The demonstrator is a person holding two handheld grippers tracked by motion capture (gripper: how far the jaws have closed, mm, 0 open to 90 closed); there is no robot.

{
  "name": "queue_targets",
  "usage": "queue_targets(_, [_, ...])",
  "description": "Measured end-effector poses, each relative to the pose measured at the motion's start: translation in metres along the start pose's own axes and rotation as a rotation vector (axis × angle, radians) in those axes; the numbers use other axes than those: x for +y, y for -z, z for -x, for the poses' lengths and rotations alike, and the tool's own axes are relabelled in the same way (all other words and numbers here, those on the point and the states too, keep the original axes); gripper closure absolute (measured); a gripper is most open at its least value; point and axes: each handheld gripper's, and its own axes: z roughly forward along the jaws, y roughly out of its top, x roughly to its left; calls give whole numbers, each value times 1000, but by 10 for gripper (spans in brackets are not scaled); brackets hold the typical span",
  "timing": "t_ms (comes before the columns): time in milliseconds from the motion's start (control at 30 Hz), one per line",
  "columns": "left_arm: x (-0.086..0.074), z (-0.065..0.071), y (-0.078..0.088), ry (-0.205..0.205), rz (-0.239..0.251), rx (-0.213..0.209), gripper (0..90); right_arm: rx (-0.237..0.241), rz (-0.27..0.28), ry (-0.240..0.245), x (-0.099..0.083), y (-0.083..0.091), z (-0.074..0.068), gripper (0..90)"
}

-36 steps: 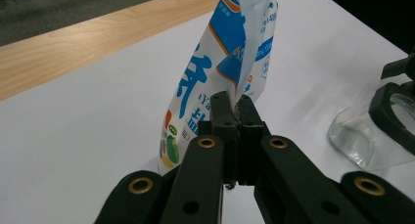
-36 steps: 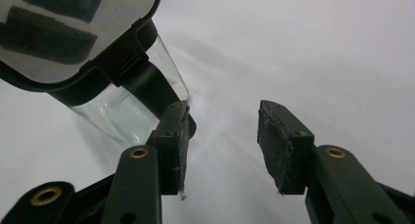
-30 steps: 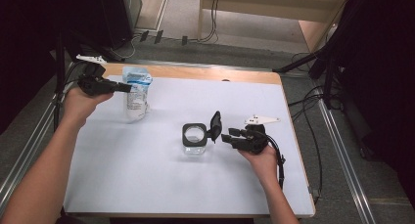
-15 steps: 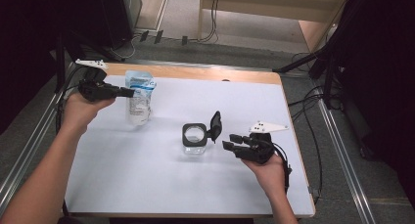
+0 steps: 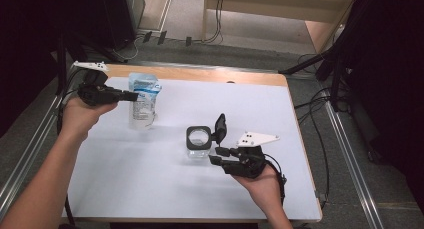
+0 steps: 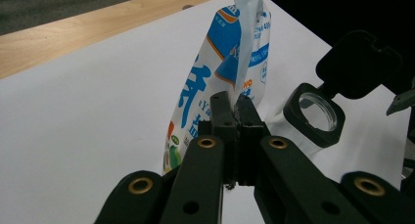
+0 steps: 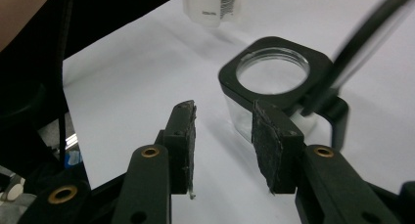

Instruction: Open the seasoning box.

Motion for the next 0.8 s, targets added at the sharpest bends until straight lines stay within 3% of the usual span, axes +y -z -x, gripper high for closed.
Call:
queue_targets(367, [4,19,8,-28,-5,-5,900,48,-15,43,18,-37,-21,620])
queue_targets(567, [5,24,9,-26,-14,-33,900,59,-27,56,29,-66,-30,636])
queue_targets(733, [7,35,11,-39,-5,-58,900,57,-24,78,36,-89,-35,633])
queue_targets(800, [8,39,12,-44,-4,-70,900,36,-36,92,38,-100,-37,634])
